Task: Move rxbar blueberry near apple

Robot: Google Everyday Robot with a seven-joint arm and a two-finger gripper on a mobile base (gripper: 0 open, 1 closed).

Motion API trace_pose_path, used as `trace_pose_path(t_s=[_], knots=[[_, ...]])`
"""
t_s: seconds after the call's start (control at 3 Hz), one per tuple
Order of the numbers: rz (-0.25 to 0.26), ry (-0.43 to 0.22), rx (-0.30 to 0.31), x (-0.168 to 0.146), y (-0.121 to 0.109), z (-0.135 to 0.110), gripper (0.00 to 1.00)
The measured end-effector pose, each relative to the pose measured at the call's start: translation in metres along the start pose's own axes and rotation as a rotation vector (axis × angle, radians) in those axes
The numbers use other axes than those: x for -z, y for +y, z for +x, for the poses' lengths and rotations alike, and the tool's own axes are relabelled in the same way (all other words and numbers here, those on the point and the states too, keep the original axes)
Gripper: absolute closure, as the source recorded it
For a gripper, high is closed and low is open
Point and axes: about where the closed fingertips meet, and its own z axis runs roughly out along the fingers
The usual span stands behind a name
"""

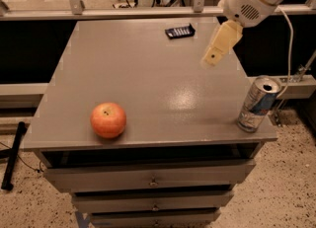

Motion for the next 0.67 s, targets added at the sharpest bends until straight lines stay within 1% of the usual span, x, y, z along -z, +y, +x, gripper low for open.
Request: trace_pose_path(t_s=[0.33,0.67], knots=[[-0.002,-0.094,-0.083,-0.0377,-0.0435,-0.0177,0.00],[-0.002,-0.094,-0.082,-0.0378,-0.0435,-0.0178,0.00]])
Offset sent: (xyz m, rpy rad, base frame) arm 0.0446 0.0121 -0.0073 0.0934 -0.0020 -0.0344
